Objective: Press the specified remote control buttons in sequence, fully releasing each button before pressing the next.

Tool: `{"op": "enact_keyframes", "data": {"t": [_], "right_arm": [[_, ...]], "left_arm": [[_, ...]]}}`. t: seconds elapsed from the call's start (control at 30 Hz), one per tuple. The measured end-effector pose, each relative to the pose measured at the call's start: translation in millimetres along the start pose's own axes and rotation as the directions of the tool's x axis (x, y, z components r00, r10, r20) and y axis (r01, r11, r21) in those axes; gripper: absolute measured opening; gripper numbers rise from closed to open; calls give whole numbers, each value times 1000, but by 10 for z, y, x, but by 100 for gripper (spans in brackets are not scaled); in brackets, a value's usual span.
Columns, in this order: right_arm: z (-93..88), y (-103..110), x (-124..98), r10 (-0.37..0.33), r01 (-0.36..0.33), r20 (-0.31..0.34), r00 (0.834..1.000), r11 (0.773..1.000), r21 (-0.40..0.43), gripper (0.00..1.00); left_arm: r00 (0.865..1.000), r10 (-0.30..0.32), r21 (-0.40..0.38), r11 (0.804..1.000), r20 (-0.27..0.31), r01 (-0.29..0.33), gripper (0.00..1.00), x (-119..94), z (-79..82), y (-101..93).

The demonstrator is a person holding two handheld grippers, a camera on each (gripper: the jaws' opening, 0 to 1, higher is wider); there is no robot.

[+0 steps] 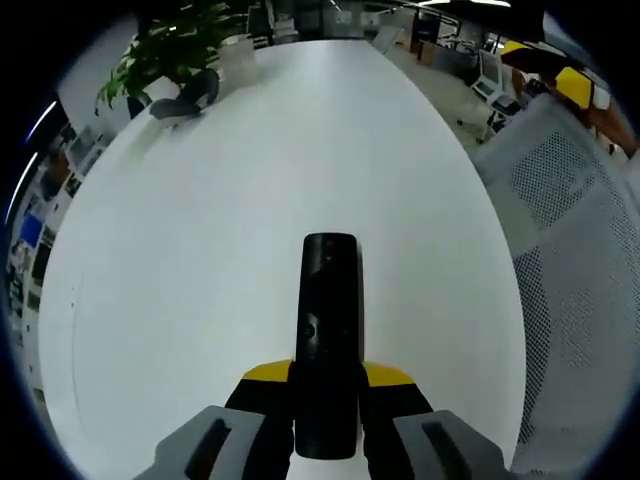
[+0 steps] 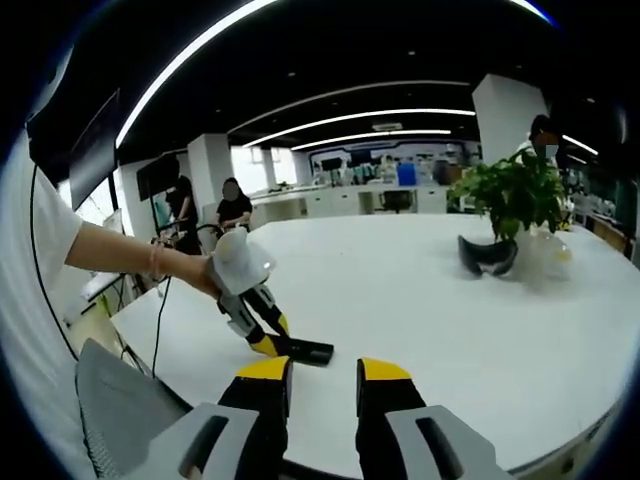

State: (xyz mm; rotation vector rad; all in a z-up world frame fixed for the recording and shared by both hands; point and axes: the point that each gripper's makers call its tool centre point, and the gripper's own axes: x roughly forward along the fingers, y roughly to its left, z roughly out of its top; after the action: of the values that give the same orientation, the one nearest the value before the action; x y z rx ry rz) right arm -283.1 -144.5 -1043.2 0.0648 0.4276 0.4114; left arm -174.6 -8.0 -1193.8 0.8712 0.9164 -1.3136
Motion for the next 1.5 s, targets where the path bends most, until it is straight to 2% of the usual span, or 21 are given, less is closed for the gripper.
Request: {"op": "enact_keyframes", "data": {"t": [0.3,0.8,0.93,1.1,1.2,1.3,1.5], "right_arm": [[14,55,13,21,-21,-4,1000,1000,-5,21],[-65,251,128,107,-111,-67,992,992,-56,17],[-66,307,179,143,-151,-97,985,984,-90,13],[-56,369,268,181,-198,-129,975,971,-136,12],[-102,382,316,197,-233,-184,963,952,-200,9],[-79,400,361,214,-251,-186,959,946,-203,8],[-129,432,498,262,-313,-229,937,923,-223,5]], "left_arm": [[1000,-2,0,1000,23,2,24,-15,-28,-182],[997,-3,-9,1000,82,4,24,-44,-68,-453],[995,-4,-13,1000,101,6,24,-51,-76,-510],[993,-3,-12,1000,119,4,24,-57,-78,-596],[990,0,-28,1000,143,4,24,-65,-83,-655],[986,0,-31,1000,165,5,24,-70,-91,-732],[980,-5,-32,999,200,12,24,-80,-107,-880]]}}
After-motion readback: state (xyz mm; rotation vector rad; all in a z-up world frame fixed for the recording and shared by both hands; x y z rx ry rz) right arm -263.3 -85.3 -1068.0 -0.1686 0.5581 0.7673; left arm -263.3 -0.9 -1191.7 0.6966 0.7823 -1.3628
